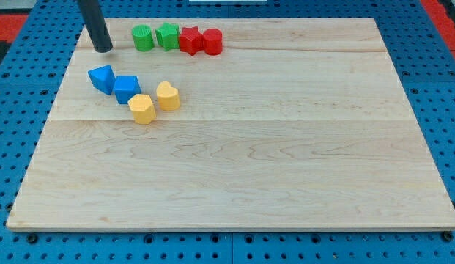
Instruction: Move the green star towards the center right of the board
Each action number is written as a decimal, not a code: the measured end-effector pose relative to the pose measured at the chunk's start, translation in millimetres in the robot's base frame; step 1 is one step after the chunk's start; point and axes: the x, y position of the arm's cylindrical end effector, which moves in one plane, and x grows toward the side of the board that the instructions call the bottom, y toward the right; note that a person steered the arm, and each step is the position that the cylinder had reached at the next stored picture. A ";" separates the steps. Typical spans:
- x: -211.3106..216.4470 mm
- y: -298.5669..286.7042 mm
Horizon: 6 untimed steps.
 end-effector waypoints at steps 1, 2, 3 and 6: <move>-16.8 24.8; -26.8 95.0; -29.2 115.8; -72.9 151.1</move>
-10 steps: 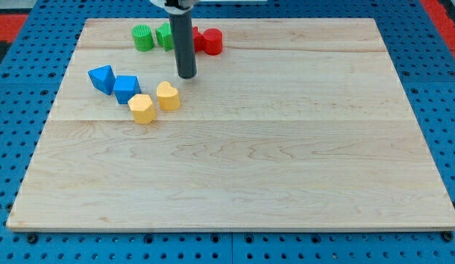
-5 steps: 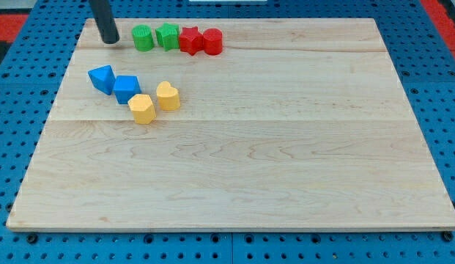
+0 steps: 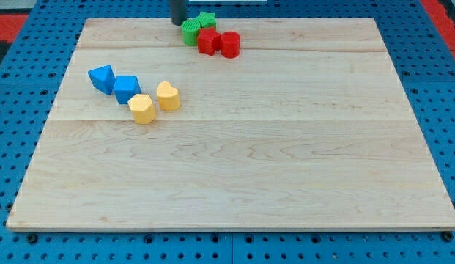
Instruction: Move the green star towards the center right of the board
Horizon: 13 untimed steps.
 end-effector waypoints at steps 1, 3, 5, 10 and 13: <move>-0.8 51.4; 19.8 89.8; 41.3 140.5; 52.7 143.7; 77.1 121.2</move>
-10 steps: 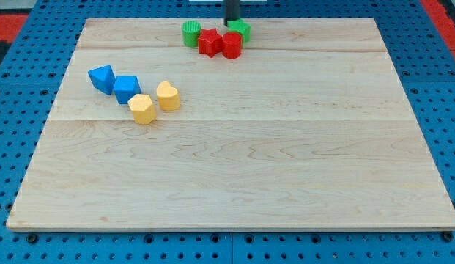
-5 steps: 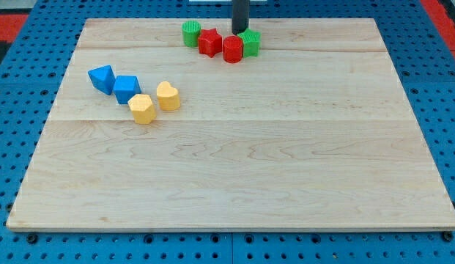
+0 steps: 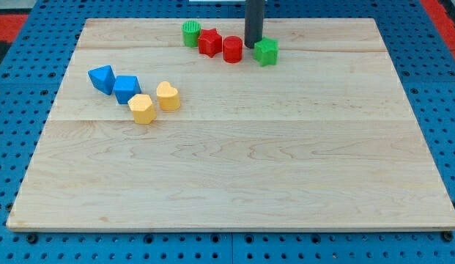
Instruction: Move the green star towards the center right of the board
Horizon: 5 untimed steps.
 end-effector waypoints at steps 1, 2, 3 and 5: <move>29.6 30.6; 31.8 59.9; 31.8 61.3; 38.3 -21.1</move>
